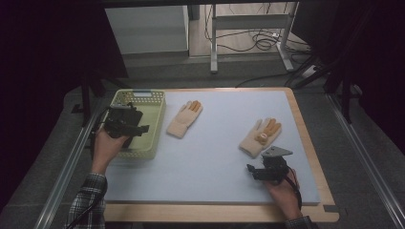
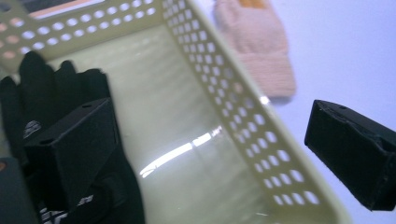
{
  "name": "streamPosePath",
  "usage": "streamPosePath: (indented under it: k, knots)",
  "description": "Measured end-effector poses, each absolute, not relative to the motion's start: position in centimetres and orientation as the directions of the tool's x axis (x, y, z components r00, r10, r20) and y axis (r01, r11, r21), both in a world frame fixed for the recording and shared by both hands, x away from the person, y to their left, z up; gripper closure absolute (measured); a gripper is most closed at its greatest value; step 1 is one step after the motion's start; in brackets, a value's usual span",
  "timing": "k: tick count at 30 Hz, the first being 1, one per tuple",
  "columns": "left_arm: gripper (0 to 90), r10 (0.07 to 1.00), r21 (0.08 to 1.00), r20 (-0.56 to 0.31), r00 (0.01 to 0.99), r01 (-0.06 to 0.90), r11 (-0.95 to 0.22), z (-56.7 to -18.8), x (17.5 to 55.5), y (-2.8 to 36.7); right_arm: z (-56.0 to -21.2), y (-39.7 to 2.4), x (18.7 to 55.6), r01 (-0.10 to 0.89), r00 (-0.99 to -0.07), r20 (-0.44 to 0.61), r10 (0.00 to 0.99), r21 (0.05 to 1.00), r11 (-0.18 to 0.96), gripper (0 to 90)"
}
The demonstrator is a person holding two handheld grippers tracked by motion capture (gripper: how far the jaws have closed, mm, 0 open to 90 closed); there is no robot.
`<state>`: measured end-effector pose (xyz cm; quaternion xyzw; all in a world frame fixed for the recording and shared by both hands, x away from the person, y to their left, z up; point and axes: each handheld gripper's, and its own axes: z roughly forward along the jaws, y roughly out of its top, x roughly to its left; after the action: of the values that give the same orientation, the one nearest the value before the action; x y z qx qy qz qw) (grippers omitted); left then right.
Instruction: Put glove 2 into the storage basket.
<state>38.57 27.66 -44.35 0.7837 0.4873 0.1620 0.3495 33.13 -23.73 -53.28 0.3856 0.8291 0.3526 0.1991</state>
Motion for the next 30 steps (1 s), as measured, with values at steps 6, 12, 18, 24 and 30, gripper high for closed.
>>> streamPosePath:
  k: [6, 12, 18, 24, 30]
  knots:
    - [3.2, 0.847, 0.728, -0.067, 0.527, 0.606, -0.320, -44.0, 37.4, 25.8, -53.3, -23.7, 33.1, 0.500, -0.624, -0.058, 0.779, 0.736, 0.456, 22.7]
    - [3.8, 0.821, 0.740, -0.064, 0.567, 0.579, -0.343, -43.6, 36.5, 23.8, -53.3, -23.7, 33.1, 0.500, -0.624, -0.059, 0.779, 0.736, 0.456, 22.7]
    - [3.6, 0.803, 0.748, -0.093, 0.589, 0.573, -0.333, -43.6, 35.9, 22.4, -53.3, -23.7, 33.1, 0.500, -0.624, -0.059, 0.779, 0.737, 0.456, 22.7]
    - [3.2, 0.765, 0.779, -0.100, 0.637, 0.528, -0.338, -44.2, 34.0, 20.8, -53.2, -23.7, 33.1, 0.502, -0.624, -0.056, 0.780, 0.736, 0.454, 22.7]
    - [3.2, 0.731, 0.806, -0.073, 0.678, 0.472, -0.357, -45.3, 31.3, 19.0, -53.2, -23.7, 33.2, 0.503, -0.623, -0.055, 0.780, 0.736, 0.453, 22.7]
